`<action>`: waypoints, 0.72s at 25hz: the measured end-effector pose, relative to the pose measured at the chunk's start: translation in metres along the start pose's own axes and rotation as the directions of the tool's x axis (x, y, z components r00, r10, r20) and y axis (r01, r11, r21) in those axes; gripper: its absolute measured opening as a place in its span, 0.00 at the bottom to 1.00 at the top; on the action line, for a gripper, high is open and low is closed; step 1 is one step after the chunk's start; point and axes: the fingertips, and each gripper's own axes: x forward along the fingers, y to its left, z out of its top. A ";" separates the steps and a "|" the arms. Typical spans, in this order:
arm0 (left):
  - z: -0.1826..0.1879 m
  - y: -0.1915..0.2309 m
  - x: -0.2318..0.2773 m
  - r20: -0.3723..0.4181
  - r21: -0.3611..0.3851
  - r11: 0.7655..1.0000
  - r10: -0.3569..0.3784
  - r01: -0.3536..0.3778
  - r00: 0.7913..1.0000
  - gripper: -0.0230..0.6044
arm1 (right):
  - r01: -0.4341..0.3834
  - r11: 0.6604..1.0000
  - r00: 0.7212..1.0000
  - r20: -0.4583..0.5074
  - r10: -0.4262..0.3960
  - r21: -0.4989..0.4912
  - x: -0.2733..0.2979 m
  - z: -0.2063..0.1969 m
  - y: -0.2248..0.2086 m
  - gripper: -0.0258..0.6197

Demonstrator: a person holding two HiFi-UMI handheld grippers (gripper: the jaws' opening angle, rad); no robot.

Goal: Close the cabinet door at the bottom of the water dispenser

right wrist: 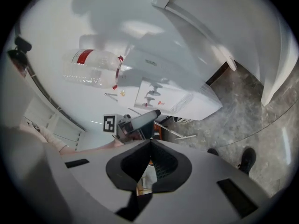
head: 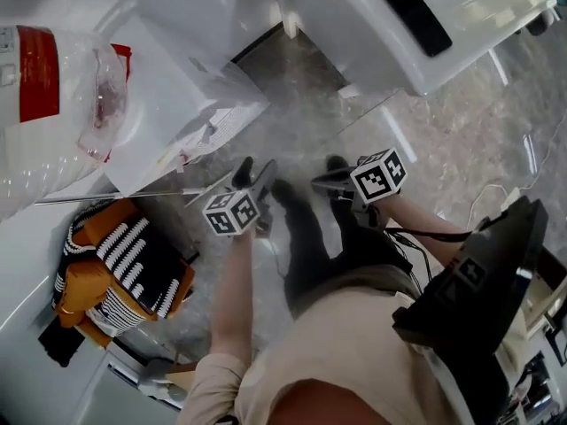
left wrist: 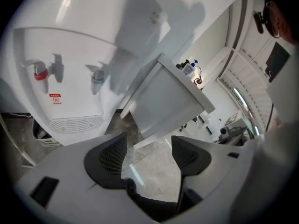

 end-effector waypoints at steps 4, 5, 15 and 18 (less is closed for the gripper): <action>-0.003 -0.054 -0.026 -0.027 0.116 0.993 -0.001 0.004 1.000 0.49 | 0.004 1.000 1.000 0.016 -0.005 0.029 -0.021 0.009 0.022 0.06; 0.000 -0.067 -0.032 -0.027 0.149 0.989 -0.002 0.006 1.000 0.49 | 0.014 1.000 1.000 0.020 -0.014 0.024 -0.028 0.011 0.026 0.06; 0.062 -0.130 -0.068 0.089 0.257 0.966 -0.001 -0.022 0.996 0.49 | -0.023 0.966 0.999 0.037 0.033 -0.256 -0.057 0.041 0.103 0.06; 0.073 -0.151 -0.078 0.142 0.270 0.962 -0.009 -0.030 0.990 0.49 | -0.019 0.908 0.998 0.046 0.042 -0.419 -0.066 0.051 0.133 0.06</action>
